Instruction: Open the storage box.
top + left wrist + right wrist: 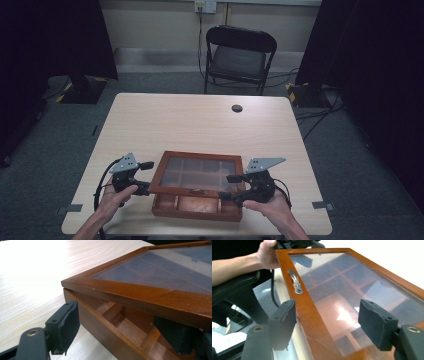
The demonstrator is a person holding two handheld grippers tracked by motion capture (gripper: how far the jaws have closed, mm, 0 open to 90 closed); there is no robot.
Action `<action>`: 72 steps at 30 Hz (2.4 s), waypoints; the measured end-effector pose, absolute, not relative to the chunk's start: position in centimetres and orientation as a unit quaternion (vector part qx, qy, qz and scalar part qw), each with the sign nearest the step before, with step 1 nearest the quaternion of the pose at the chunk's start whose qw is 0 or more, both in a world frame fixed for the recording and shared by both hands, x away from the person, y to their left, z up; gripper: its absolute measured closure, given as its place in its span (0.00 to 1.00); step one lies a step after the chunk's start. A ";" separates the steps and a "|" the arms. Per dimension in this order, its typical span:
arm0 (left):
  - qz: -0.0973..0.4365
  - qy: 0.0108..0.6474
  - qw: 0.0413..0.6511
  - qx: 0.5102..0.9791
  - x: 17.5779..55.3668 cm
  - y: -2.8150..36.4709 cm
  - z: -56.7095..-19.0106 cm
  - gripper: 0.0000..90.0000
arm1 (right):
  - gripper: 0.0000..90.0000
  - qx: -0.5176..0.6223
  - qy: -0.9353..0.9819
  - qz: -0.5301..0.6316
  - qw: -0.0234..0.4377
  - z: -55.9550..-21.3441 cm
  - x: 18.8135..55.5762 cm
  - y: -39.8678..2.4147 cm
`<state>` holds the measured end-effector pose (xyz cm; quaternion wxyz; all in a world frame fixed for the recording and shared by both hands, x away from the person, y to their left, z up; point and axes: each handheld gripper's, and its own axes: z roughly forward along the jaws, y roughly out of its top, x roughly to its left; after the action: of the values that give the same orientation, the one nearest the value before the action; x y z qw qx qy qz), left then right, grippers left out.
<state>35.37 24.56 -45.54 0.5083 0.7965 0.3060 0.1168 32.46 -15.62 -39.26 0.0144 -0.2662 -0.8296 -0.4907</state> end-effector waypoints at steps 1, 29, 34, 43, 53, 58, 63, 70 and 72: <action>0.117 0.306 0.508 0.796 35.4 24.6 -45.5 0.23 | 0.34 -0.266 -0.830 -0.491 0.014 -39.3 32.5 -15.6; 0.122 0.299 0.523 0.788 35.8 24.2 -44.2 0.23 | 0.25 -0.267 -0.819 -0.508 -0.016 -39.2 32.5 -16.9; 0.125 0.299 0.525 0.787 35.8 24.2 -44.1 0.23 | 0.25 -0.265 -0.816 -0.514 -0.016 -39.0 32.6 -16.9; 0.123 0.298 0.532 0.783 36.0 24.2 -43.6 0.23 | 0.21 -0.268 -0.810 -0.520 -0.038 -38.8 32.4 -17.6; 0.120 0.298 0.539 0.779 36.4 23.9 -43.2 0.21 | 0.20 -0.268 -0.806 -0.526 -0.042 -38.6 32.8 -17.8; 0.120 0.300 0.538 0.778 36.7 23.9 -42.9 0.20 | 0.19 -0.264 -0.810 -0.521 -0.057 -38.5 32.9 -17.8; 0.119 0.305 0.544 0.772 36.8 23.8 -42.8 0.21 | 0.19 -0.269 -0.810 -0.517 -0.067 -38.8 33.5 -17.9; 0.126 0.310 0.537 0.774 37.1 23.7 -42.4 0.20 | 0.20 -0.283 -0.812 -0.503 -0.088 -39.3 34.3 -18.0; 0.124 0.310 0.538 0.774 37.3 23.6 -42.3 0.21 | 0.21 -0.294 -0.803 -0.513 -0.081 -39.4 34.8 -18.4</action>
<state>37.30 23.58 -42.30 0.5376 0.7741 0.3103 0.1238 34.82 -18.39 -39.38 -0.0808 -0.2937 -0.8026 -0.5129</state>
